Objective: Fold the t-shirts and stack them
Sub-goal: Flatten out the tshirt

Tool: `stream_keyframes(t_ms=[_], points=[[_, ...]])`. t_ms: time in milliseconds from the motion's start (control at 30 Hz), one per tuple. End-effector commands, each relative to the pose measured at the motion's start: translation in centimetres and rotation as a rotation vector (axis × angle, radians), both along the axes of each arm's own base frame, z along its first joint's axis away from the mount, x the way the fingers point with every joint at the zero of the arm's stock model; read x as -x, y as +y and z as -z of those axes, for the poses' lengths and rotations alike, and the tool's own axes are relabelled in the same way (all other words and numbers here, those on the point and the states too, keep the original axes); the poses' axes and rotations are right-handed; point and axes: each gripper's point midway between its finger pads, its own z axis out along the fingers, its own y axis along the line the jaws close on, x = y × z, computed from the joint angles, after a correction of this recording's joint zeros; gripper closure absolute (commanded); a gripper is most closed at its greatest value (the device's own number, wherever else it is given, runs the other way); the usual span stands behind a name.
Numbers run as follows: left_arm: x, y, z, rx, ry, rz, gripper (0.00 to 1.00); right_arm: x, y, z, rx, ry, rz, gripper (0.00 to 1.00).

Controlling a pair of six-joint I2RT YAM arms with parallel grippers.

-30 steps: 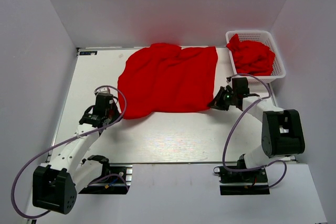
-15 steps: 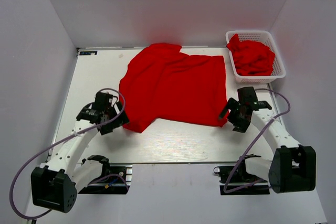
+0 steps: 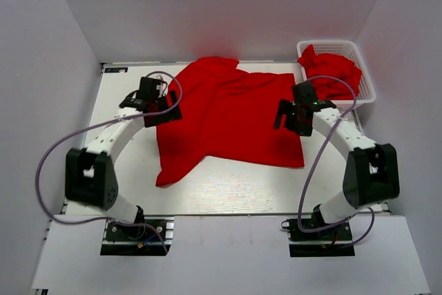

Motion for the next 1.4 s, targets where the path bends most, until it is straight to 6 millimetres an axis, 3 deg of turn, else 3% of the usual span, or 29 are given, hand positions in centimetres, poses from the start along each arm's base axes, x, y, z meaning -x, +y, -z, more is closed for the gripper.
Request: stream_keyframes(t_ms=[0,67,100,200,233,267,467,500,667,733,767,800,867,967,1000,1067,1100,1133,1200,1233,1267,1300,1367], points=[[-5.3,-2.7,-0.7,0.045,-0.109,0.116,0.01,-2.3,1.3,1.4,0.001,-0.007,-0.036,0.10],[-6.9,-2.8,0.7,0.036,-0.111,0.108,0.01,-3.1,2.0,1.7,-0.027,-0.018,-0.047,0.10],[-7.6,-2.8,2.3,0.025,-0.087,0.102,0.01,-3.2,2.0,2.2,-0.026,-0.012,-0.051,0.10],[-9.7,-2.8,4.0,-0.004,-0.086,0.103,0.01,-4.2,2.1,4.2,-0.020,0.016,-0.049,0.10],[-9.9,-2.7,6.0,-0.018,-0.044,0.098,0.01,-4.5,2.1,4.4,-0.017,0.024,-0.052,0.10],[-10.0,-2.7,6.8,-0.020,-0.034,0.098,0.01,-4.4,2.0,5.5,-0.005,0.052,-0.048,0.10],[-11.2,-1.2,10.6,-0.092,0.034,0.056,0.01,-5.3,0.9,7.9,0.051,0.086,-0.016,0.10],[-11.5,-0.3,11.9,-0.116,0.057,0.033,0.01,-5.5,0.8,8.0,0.061,0.090,-0.013,0.10],[-13.8,0.4,13.5,-0.178,0.100,-0.003,0.01,-7.9,0.0,8.4,0.086,0.089,0.019,0.10],[-14.2,0.5,14.0,-0.192,0.128,-0.006,0.01,-8.2,-0.6,9.7,0.106,0.120,0.030,0.10],[-15.1,1.1,14.2,-0.195,0.129,-0.039,0.01,-9.5,-0.7,8.9,0.100,0.091,0.033,0.10],[-15.4,1.6,14.3,-0.195,0.134,-0.050,0.01,-9.6,-1.0,10.1,0.105,0.118,0.039,0.10],[-15.9,1.8,14.0,-0.177,0.133,-0.049,0.01,-11.1,-1.2,9.3,0.094,0.098,0.039,0.10],[-16.0,1.4,12.5,-0.174,0.096,-0.003,0.01,-11.9,-0.5,8.4,0.073,0.083,-0.009,0.10],[-16.6,1.2,10.1,-0.162,0.026,0.007,0.01,-12.2,-0.3,7.6,0.072,0.062,-0.023,0.10],[-15.9,0.8,8.8,-0.146,0.000,0.054,0.01,-12.3,0.0,5.8,0.065,0.029,-0.052,0.10],[-16.0,0.6,7.6,-0.147,-0.025,0.077,0.01,-12.3,0.4,5.2,0.051,0.021,-0.081,0.10],[-15.8,0.4,5.4,-0.142,-0.057,0.097,0.01,-12.3,0.5,3.3,0.039,-0.017,-0.089,0.10],[-15.0,0.1,3.7,-0.158,-0.074,0.129,0.01,-11.6,1.0,2.5,0.024,-0.019,-0.122,0.10],[-13.8,-0.1,4.0,-0.161,-0.051,0.140,0.01,-11.3,1.2,0.5,0.010,-0.060,-0.126,0.10],[-12.8,0.1,2.4,-0.160,-0.061,0.140,0.01,-10.6,1.3,0.6,0.005,-0.052,-0.139,0.10],[-11.2,0.0,3.0,-0.147,-0.032,0.155,0.01,-9.9,1.4,-0.8,-0.005,-0.083,-0.143,0.10],[-9.5,0.1,2.6,-0.137,-0.039,0.162,0.01,-8.3,1.1,-0.2,-0.004,-0.057,-0.136,0.10]])
